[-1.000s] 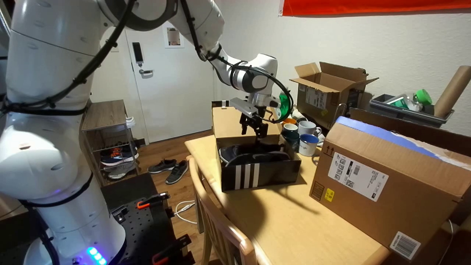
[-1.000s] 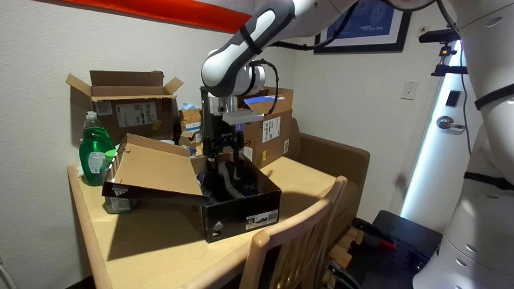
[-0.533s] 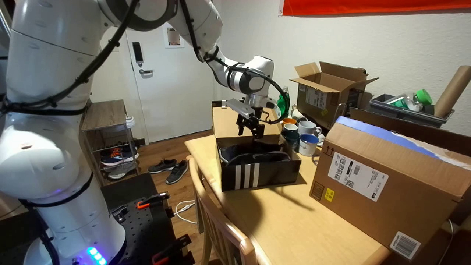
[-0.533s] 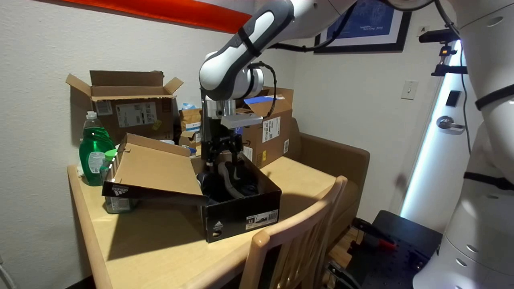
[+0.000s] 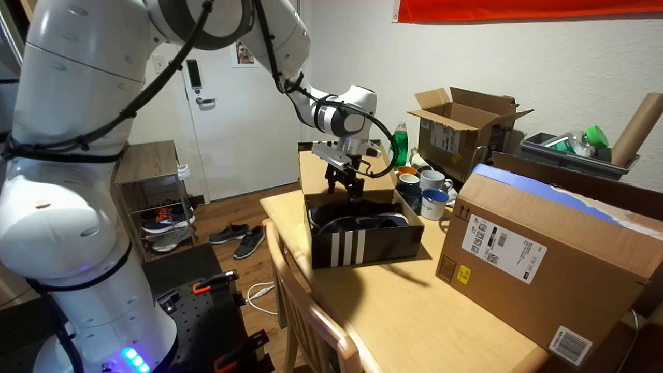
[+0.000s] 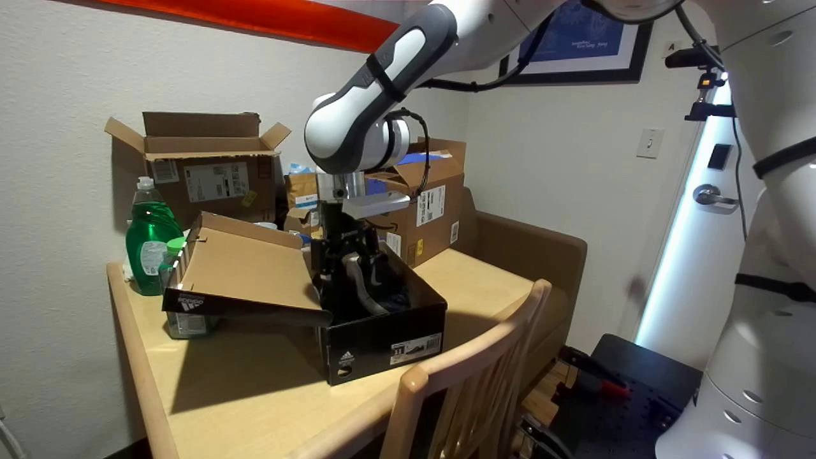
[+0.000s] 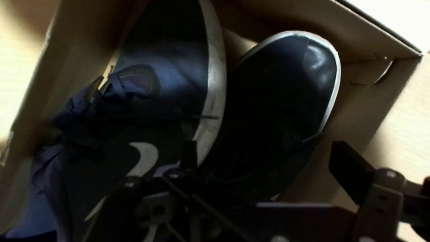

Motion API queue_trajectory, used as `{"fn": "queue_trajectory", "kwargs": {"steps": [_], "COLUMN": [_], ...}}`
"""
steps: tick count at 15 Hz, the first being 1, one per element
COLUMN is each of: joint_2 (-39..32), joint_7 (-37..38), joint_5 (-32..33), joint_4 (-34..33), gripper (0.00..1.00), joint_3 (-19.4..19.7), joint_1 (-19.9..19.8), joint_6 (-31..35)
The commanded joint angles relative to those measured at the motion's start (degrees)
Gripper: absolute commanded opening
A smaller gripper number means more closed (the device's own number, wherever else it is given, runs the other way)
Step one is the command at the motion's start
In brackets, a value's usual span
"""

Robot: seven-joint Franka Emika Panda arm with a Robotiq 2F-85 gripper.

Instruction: Remove the shoes from the box

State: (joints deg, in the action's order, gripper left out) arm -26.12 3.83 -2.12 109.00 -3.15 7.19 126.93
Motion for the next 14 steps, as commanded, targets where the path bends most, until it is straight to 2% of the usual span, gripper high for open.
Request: {"fn": "queue_trajectory", "kwargs": {"steps": [1, 6, 7, 8, 9, 10, 11, 13, 14], "joint_2": [-0.2, 0.3, 0.1, 0.0, -0.2, -0.6, -1.2, -2.9, -3.7], "joint_7": [1.1, 1.3, 1.4, 1.6, 1.6, 1.8, 2.1, 2.2, 2.3], "joint_5": [0.1, 0.3, 0.3, 0.4, 0.6, 0.8, 1.0, 1.1, 1.0], "joint_4": [-0.2, 0.6, 0.5, 0.5, 0.5, 0.2, -0.1, -1.2, -1.8], "gripper": [1.00, 0.49, 0.42, 0.54, 0.72, 0.80, 0.82, 0.95, 0.99], "joint_3": [-0.4, -0.5, -0.5, -0.5, -0.5, -0.5, -0.6, -0.8, -0.9], "joint_1": [0.2, 0.4, 0.5, 0.6, 0.9, 1.2, 1.6, 2.2, 2.4], "joint_6": [0.9, 2.2, 2.2, 2.2, 2.3, 2.2, 2.1, 1.6, 1.2]}}
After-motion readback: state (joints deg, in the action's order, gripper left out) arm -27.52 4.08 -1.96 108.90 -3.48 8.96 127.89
